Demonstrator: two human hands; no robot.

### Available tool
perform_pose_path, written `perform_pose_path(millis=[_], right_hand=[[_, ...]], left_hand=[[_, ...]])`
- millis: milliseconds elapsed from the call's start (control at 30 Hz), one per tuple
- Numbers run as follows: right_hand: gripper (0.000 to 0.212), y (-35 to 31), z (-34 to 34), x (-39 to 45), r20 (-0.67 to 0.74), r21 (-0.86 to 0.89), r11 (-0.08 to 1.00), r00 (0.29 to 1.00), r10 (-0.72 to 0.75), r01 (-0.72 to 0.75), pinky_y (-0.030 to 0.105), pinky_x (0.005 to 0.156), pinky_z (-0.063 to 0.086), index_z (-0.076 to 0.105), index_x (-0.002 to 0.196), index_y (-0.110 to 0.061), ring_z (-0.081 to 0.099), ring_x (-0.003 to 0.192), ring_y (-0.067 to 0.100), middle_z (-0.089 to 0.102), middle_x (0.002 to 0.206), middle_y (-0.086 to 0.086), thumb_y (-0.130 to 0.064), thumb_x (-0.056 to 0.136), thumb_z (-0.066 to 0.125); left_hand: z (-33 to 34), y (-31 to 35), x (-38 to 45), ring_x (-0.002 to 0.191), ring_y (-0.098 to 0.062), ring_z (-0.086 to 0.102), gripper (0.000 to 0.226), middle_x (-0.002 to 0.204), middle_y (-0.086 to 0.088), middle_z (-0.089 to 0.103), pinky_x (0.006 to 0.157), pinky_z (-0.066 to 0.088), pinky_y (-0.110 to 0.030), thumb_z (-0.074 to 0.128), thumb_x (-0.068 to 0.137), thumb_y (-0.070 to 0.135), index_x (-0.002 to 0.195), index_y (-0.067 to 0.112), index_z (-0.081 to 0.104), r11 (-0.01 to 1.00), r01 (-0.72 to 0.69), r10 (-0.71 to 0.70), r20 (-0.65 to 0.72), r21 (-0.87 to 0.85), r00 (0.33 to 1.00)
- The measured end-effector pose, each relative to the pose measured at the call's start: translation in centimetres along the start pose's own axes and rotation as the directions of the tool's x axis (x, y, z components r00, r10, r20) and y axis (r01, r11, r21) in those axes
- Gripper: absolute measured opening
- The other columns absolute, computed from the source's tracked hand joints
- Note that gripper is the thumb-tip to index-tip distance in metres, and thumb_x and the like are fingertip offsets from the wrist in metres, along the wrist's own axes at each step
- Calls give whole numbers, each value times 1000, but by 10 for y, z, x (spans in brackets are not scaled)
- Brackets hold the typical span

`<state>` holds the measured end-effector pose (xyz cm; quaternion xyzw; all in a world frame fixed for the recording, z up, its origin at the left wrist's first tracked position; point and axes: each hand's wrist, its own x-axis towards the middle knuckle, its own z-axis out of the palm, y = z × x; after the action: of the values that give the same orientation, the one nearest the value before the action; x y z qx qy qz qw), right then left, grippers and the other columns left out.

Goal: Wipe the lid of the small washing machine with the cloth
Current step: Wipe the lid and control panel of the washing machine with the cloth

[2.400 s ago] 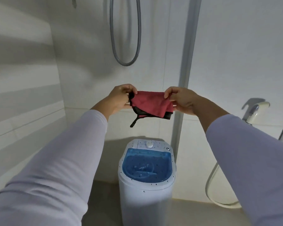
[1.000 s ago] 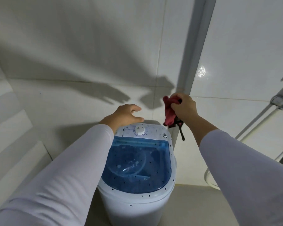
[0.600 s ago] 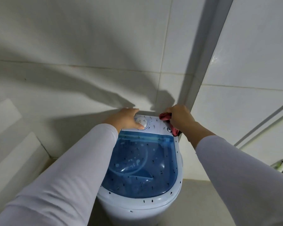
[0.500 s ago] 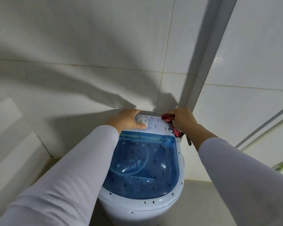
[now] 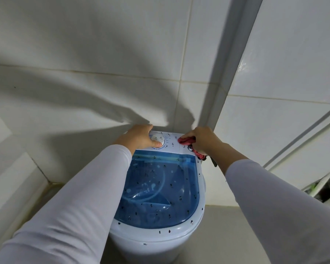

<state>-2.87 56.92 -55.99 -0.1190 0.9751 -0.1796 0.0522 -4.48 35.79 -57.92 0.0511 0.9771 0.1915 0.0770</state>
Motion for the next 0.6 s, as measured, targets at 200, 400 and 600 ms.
perform_pose_path(millis=[200,400,600], right_hand=[[60,8,-4,-10,68,-153,981,992,-106,116,13,80,45,69,115,-25,59,101,16,59,108,-2,16,75,55],[50,19,-3,-18,51,-134,979,988,-148,153,15,84,36,71,112,-22,54,111,23,58,118,5,12,82,50],[44,25,5,-27,-26,-97,990,994,-106,103,18,90,39,68,117,-20,55,114,24,61,121,6,6,85,52]], left_hand=[[1,1,3,125,-29,50,79,139,-11,51,102,40,-36,73,75,48,135,6,44,999,37,-37,-8,-2,999],[2,0,4,128,-28,47,80,142,-11,48,105,38,-37,73,76,47,137,6,42,999,45,-45,-1,-21,999],[2,1,4,129,-28,46,80,143,-11,47,104,37,-36,73,77,46,138,6,40,999,38,-38,1,-19,999]])
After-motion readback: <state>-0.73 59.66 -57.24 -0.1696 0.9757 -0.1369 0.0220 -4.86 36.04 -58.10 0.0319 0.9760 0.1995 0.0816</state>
